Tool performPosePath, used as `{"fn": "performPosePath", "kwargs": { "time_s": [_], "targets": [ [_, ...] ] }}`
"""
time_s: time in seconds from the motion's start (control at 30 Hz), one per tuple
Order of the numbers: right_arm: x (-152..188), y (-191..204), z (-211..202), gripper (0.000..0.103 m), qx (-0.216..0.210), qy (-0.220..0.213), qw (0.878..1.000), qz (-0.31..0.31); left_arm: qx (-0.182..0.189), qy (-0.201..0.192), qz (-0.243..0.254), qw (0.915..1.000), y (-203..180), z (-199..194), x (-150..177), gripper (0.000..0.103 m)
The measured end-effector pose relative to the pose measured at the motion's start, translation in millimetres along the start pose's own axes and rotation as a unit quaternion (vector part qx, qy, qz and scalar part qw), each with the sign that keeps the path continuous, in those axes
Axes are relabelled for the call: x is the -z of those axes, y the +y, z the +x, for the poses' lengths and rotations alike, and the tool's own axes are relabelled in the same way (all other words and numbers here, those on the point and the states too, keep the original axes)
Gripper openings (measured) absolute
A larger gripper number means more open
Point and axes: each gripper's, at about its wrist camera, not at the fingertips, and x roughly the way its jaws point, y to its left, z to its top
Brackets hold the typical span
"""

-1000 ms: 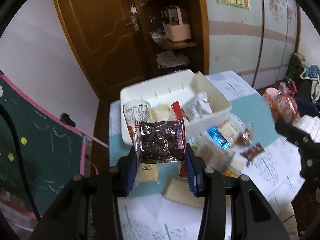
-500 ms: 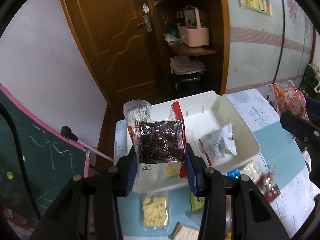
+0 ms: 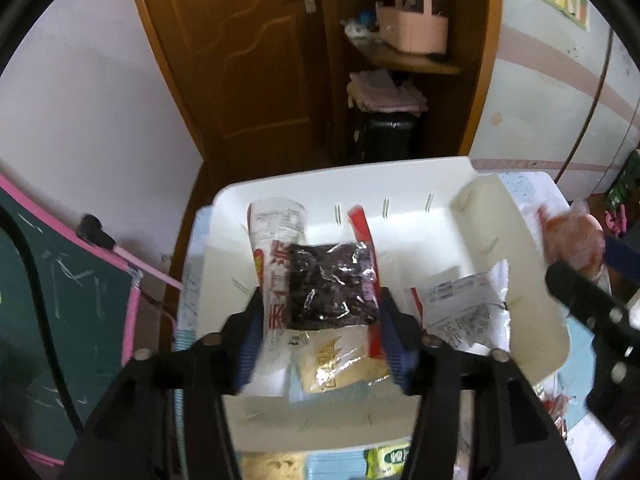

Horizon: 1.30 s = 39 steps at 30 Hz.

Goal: Organize snacks
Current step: 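Carry both snacks into the white bin and release them, then withdraw both grippers from the bin over the remaining snacks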

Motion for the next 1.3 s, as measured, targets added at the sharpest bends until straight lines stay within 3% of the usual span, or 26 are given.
{"fn": "performPosePath", "kwargs": {
  "time_s": [0.07,0.1,0.23,0.43,0.87,1.3],
  "targets": [
    [2.9,2.3,13.0,0.057,-0.002,0.009,1.0,-0.004,0.005,0.016,-0.01,0.9998,2.8,16.0,-1.2,0.09],
    [4.9,3.9,19.9,0.057,0.0,0.011,1.0,-0.005,0.011,0.023,-0.018,0.9995,5.1,23.5,-1.4,0.093],
    [13.5,7.2,35.8,0.065,0.005,0.022,1.0,-0.014,0.036,0.057,-0.044,0.9968,12.6,44.4,2.4,0.093],
    [18.8,8.3,50.3,0.066,0.004,0.038,0.999,-0.022,0.031,0.054,-0.039,0.9973,15.6,50.7,9.9,0.093],
    [18.6,6.2,42.1,0.066,0.001,0.036,0.999,-0.024,0.033,0.034,-0.012,0.9988,4.6,19.4,12.0,0.093],
    [23.6,-1.7,8.1,0.066,-0.009,0.024,1.0,-0.007,0.034,0.023,-0.003,0.9991,-0.2,-20.1,23.3,0.093]
  ]
}}
